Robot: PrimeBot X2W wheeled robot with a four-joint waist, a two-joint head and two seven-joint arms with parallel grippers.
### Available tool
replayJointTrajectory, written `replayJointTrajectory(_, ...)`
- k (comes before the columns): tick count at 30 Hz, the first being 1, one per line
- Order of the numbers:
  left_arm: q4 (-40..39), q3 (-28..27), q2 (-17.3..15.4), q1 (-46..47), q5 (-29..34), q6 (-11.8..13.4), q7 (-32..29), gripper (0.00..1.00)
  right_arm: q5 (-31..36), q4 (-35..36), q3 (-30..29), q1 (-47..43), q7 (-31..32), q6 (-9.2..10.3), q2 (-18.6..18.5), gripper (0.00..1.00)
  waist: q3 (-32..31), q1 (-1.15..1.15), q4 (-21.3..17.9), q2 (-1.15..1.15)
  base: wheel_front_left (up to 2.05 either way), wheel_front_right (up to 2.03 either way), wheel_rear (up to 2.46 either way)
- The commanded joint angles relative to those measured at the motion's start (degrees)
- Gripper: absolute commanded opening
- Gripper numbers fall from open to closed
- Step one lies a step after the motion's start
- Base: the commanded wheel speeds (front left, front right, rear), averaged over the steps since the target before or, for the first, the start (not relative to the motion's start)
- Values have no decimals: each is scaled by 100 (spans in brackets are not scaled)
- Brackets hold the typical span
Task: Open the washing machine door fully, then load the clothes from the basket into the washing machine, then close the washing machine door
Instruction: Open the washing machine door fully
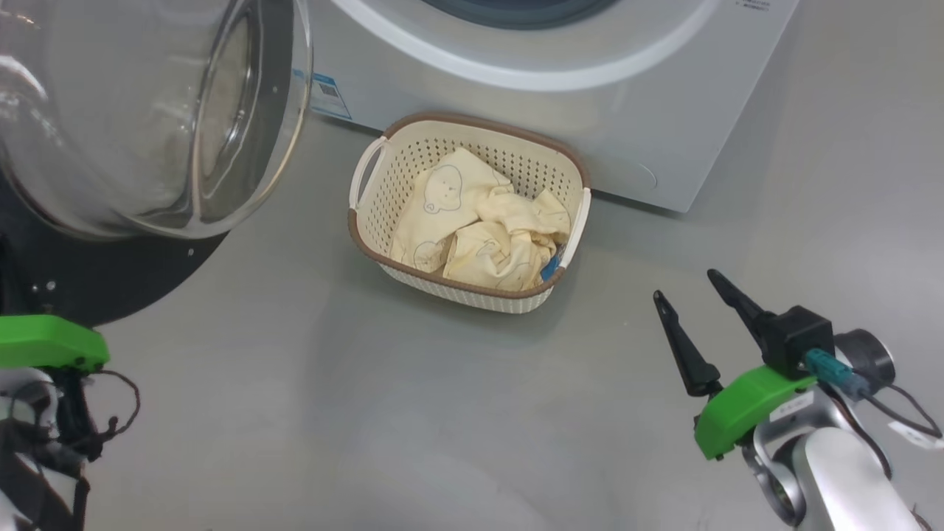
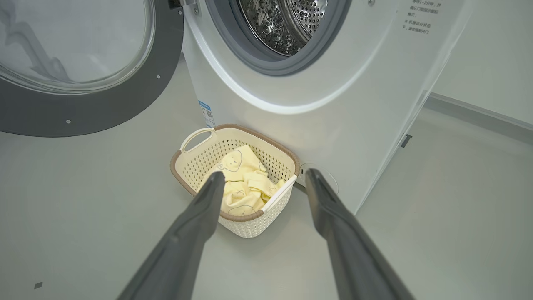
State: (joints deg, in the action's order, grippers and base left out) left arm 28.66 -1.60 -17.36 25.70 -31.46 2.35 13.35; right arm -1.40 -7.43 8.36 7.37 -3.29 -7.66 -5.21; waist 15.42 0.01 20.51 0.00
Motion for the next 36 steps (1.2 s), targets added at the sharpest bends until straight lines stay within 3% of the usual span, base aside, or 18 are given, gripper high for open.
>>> replayJointTrajectory(1,-189,-333,-399,220,-71,63,75,0,58,266,71,234,38,17,-81,100,151,-1,-16,0,0,0,0)
replayJointTrajectory(11,111,-755,-845,667,-392,-152,102,0,47,796,-120,179,399,17,-371,100,738,-1,23,0,0,0,0)
replayJointTrajectory(20,632,-855,-1282,1045,-303,-277,132,0,76,1138,-245,114,577,17,-537,100,990,-1,33,0,0,0,0)
replayJointTrajectory(36,962,-700,-1293,1121,11,-340,161,0,102,1167,-251,38,586,17,-480,100,826,-1,-12,0,0,0,0)
